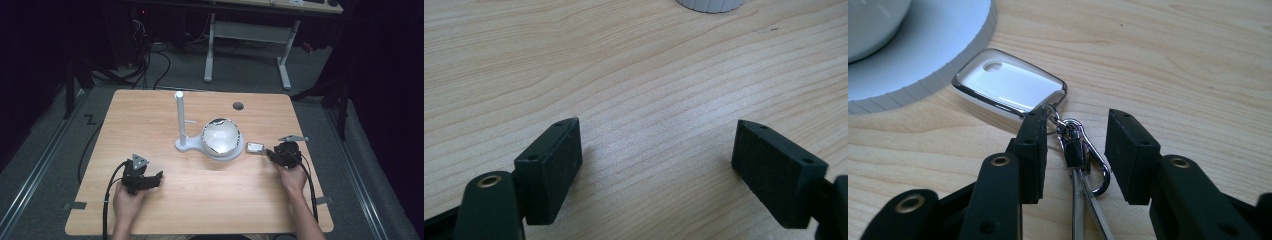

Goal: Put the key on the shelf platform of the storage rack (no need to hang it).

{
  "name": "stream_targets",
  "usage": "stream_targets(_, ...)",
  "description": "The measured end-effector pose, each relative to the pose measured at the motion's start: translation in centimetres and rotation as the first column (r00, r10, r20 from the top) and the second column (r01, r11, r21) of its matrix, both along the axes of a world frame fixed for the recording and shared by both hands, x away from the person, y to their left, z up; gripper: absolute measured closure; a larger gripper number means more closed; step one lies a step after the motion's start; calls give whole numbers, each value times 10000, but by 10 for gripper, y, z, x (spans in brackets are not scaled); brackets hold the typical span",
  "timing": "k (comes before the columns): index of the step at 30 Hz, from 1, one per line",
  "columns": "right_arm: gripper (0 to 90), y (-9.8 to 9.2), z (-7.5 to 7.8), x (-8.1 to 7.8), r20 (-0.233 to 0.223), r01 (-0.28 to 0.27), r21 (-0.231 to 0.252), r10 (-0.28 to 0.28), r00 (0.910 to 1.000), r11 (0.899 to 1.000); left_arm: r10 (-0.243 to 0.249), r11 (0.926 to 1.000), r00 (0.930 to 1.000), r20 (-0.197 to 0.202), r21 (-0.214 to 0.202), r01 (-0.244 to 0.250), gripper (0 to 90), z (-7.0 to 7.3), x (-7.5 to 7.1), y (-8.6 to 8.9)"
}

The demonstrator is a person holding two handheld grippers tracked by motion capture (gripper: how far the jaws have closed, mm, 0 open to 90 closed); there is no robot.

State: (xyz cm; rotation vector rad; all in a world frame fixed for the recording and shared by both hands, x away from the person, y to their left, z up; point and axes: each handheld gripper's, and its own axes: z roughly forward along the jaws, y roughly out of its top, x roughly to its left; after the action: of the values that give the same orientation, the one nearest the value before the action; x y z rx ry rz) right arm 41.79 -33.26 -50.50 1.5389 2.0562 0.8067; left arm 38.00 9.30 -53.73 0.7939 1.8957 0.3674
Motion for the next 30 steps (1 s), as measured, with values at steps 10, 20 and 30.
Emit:
stream_targets(10, 621, -1, -7, 4, -227, -56, -20, 56, 9997, 10000, 18, 10000, 10000, -6, -10, -18, 205, 0, 0, 0)
stream_targets(20, 688, 1, -13, 6, -397, -97, -357, 83, 9992, 9993, 19, 10000, 10000, -3, -7, -19, 205, 0, 0, 0)
stream_targets(30, 733, 0, -15, 2, -163, -332, -335, 327, 9993, 9989, 42, 10000, 10000, -11, -17, -42, 205, 0, 0, -1)
